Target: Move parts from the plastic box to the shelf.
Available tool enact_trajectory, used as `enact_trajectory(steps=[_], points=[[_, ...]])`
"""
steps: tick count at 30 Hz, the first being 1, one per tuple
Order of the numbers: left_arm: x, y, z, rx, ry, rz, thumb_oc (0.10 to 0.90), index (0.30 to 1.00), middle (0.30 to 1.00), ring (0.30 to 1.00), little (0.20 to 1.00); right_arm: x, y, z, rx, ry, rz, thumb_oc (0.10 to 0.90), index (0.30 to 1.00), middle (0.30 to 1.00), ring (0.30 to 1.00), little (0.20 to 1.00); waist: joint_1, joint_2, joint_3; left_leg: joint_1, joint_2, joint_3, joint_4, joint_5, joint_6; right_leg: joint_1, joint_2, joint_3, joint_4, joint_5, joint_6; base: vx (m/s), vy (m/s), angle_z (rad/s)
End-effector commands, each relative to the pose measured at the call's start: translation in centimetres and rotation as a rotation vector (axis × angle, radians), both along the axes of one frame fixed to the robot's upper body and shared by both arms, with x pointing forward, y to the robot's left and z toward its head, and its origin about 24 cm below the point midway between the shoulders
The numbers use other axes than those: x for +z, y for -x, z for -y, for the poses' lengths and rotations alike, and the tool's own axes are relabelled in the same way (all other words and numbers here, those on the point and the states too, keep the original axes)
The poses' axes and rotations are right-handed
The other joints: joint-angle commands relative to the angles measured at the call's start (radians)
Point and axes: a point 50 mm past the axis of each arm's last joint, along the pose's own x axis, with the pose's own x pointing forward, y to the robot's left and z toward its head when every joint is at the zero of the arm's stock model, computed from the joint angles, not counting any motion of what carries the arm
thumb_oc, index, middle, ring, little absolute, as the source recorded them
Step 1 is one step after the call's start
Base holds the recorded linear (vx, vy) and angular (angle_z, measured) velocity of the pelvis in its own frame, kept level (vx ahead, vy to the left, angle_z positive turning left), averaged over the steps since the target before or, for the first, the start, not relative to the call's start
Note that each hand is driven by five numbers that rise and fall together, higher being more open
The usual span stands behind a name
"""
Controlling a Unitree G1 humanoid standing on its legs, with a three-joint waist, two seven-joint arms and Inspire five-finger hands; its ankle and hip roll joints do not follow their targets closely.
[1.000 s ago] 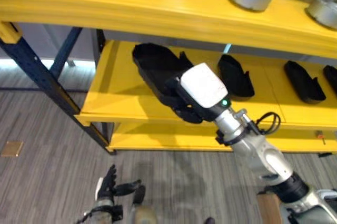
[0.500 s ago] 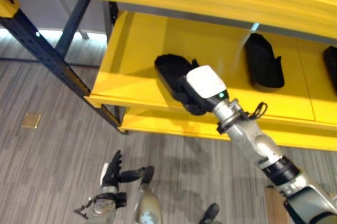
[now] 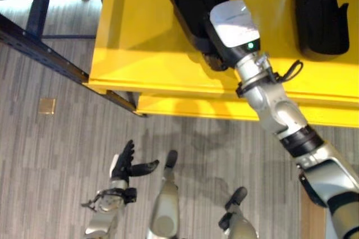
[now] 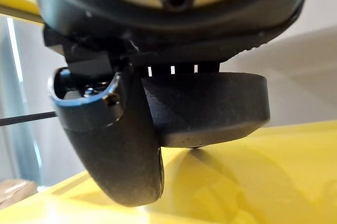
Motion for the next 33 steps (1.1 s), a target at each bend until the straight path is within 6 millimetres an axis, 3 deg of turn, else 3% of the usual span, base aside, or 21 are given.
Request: enact_trajectory(steps=[1, 8, 16, 21, 33], points=[[1.8, -0.2, 0.1, -0.034, -0.022, 0.111, 0.900, 1.000, 1.000, 1.000, 1.000, 6.5, 1.4, -0.9, 0.053, -0.077, 0.253, 0.400, 0.300, 0.300, 0.300, 0.300, 0.004, 0.018, -0.052, 0.047, -0.049, 0.081, -0.008, -0.038, 0.103, -0.053, -0.045, 0.044, 0.166, -0.018, -0.002, 0.00, 0.000, 0.00], [2.1, -0.5, 0.4, -0.030, -0.015, 0.127, 0.900, 1.000, 1.000, 1.000, 1.000, 6.5, 0.8, -0.4, 0.026, -0.118, 0.239, 0.400, 0.300, 0.300, 0.300, 0.300, -0.003, 0.033, -0.038, 0.031, -0.057, 0.083, 0.003, -0.042, 0.108, -0.066, -0.051, 0.048, 0.173, -0.016, -0.004, 0.00, 0.000, 0.00], [2.1, -0.8, 0.9, -0.039, -0.010, 0.131, 0.900, 1.000, 1.000, 1.000, 1.000, 4.5, 0.0, 0.0, -0.001, -0.159, 0.163, 0.400, 0.300, 0.300, 0.300, 0.300, -0.018, 0.041, -0.027, 0.027, -0.061, 0.087, 0.006, -0.045, 0.112, -0.075, -0.052, 0.056, 0.175, -0.018, -0.007, 0.00, 0.000, 0.00], [2.0, -0.8, 0.9, -0.033, -0.009, 0.127, 0.900, 1.000, 1.000, 1.000, 1.000, 3.2, -0.8, 1.0, -0.052, -0.210, 0.127, 0.400, 0.300, 0.300, 0.300, 0.300, -0.026, 0.046, -0.019, 0.029, -0.062, 0.088, 0.005, -0.046, 0.114, -0.078, -0.053, 0.058, 0.179, -0.020, -0.007, 0.00, 0.000, 0.00], [2.3, -1.0, 1.2, -0.034, -0.008, 0.145, 0.900, 1.000, 1.000, 1.000, 1.000, 2.4, -1.4, 3.1, -0.163, -0.316, 0.151, 0.400, 0.300, 0.300, 0.300, 0.300, -0.042, 0.047, -0.013, 0.038, -0.061, 0.090, -0.006, -0.046, 0.116, -0.087, -0.052, 0.069, 0.184, -0.019, -0.006, 0.00, -0.001, -0.01]])
